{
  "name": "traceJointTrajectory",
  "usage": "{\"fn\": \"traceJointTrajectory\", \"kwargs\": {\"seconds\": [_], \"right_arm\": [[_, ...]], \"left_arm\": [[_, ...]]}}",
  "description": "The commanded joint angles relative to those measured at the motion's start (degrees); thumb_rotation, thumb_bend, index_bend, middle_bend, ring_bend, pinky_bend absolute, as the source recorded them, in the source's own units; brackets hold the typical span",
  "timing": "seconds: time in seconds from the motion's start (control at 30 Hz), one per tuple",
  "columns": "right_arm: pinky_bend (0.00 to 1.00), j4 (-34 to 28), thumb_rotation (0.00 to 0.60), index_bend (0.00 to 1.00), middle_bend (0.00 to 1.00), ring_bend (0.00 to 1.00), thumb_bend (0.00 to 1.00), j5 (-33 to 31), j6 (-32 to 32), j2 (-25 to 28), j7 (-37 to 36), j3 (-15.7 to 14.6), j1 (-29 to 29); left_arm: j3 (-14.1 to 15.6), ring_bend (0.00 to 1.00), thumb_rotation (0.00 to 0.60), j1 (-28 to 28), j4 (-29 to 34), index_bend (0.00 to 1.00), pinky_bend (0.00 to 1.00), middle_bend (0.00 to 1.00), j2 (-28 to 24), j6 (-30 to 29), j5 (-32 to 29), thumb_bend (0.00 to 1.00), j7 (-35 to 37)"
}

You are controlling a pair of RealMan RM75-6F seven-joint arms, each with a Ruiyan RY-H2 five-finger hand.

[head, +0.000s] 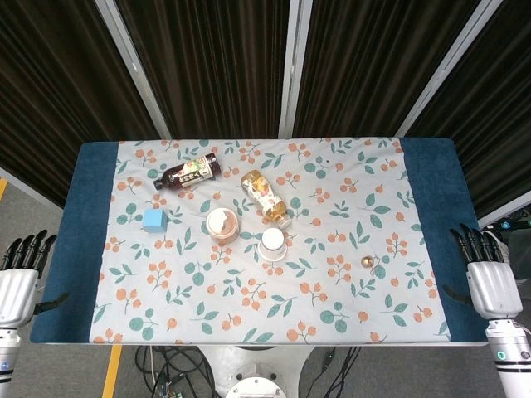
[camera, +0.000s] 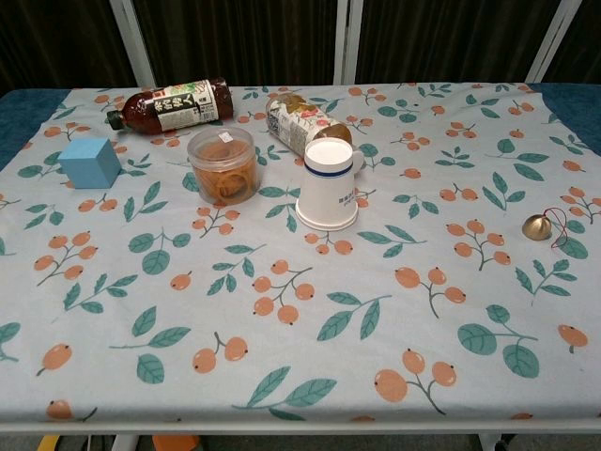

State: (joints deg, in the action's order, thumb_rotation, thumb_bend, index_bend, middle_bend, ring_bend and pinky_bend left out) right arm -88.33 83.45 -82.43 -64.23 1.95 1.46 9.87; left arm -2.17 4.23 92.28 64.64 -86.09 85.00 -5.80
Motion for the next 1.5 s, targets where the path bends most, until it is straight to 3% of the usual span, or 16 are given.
{"fn": "traceJointTrajectory", "kwargs": {"seconds": [0.03, 0.37, 0.73, 1.27, 1.5], "right_arm": [[0.00, 0.1, 0.600, 0.00, 0.00, 0.00, 0.01, 0.0, 0.3, 0.0, -0.1, 0.0, -0.1], [0.00, -2.2, 0.600, 0.00, 0.00, 0.00, 0.02, 0.2, 3.4, 0.6, 3.7, 0.2, 1.0], [0.00, -6.2, 0.600, 0.00, 0.00, 0.00, 0.05, -1.8, 14.8, 2.5, 15.2, 2.3, 8.6], [0.00, -4.8, 0.600, 0.00, 0.00, 0.00, 0.10, -6.9, 24.9, -4.8, 26.2, 3.5, 17.0], [0.00, -3.1, 0.600, 0.09, 0.00, 0.00, 0.12, -7.0, 25.7, -6.2, 25.9, 3.1, 18.2]], "left_arm": [[-0.1, 0.00, 0.600, 0.0, -0.1, 0.04, 0.00, 0.00, 0.0, -0.1, 0.0, 0.00, 0.2], [0.2, 0.00, 0.600, 0.3, 0.4, 0.04, 0.00, 0.00, -0.6, 0.5, 0.7, 0.00, 0.3], [0.8, 0.00, 0.600, 0.4, -1.3, 0.04, 0.00, 0.00, 1.0, 1.4, 0.7, 0.00, 1.2], [0.9, 0.00, 0.600, 0.3, -2.6, 0.04, 0.00, 0.00, 1.2, 1.6, 0.5, 0.00, 2.2], [0.9, 0.00, 0.600, 0.4, -2.8, 0.04, 0.00, 0.00, 1.4, 2.0, 0.6, 0.00, 2.1]]}}
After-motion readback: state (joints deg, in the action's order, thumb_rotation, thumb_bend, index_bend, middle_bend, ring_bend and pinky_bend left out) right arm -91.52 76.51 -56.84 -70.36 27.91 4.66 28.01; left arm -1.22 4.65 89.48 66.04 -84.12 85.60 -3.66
